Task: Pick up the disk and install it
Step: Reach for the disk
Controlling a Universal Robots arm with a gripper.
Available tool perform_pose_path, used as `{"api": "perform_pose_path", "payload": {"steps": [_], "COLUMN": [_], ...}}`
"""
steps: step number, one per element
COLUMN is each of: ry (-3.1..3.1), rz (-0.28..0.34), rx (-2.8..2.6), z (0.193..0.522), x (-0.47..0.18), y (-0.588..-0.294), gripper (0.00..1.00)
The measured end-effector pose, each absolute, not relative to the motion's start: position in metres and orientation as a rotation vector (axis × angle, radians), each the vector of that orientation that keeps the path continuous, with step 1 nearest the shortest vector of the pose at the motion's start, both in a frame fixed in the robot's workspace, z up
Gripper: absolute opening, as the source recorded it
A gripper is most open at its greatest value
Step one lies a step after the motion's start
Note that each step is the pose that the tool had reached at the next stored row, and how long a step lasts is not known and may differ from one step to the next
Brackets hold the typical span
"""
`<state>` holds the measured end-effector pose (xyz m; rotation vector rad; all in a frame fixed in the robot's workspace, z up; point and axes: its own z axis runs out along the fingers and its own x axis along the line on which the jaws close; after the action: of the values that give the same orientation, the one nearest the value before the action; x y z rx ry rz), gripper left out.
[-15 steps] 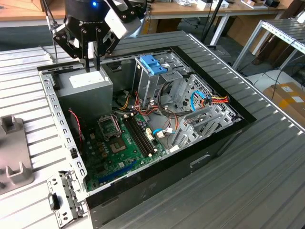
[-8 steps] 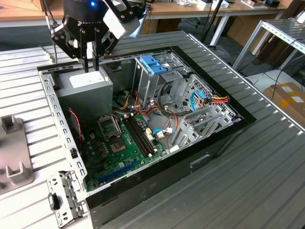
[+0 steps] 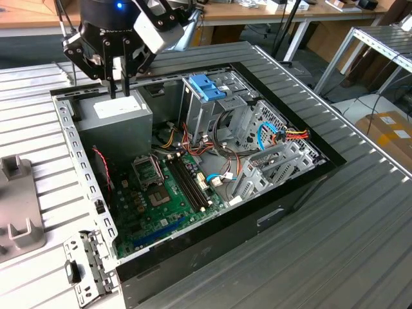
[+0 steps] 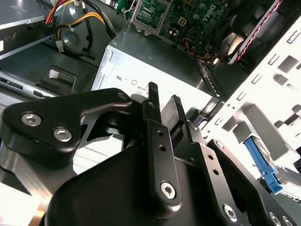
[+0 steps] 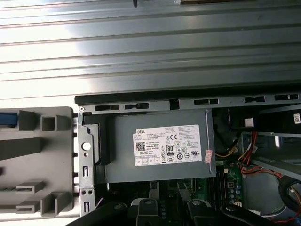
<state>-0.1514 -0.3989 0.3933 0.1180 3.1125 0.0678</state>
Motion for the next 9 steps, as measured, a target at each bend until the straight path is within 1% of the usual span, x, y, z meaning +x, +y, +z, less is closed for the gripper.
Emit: {"api": "perform_pose_path", "payload": {"steps": [9], "ry": [3.112], "rz": [0.068], "rx": [0.118], "z": [0.3933], "x": [-0.155], "y": [-0.3989], "gripper": [0.29]}}
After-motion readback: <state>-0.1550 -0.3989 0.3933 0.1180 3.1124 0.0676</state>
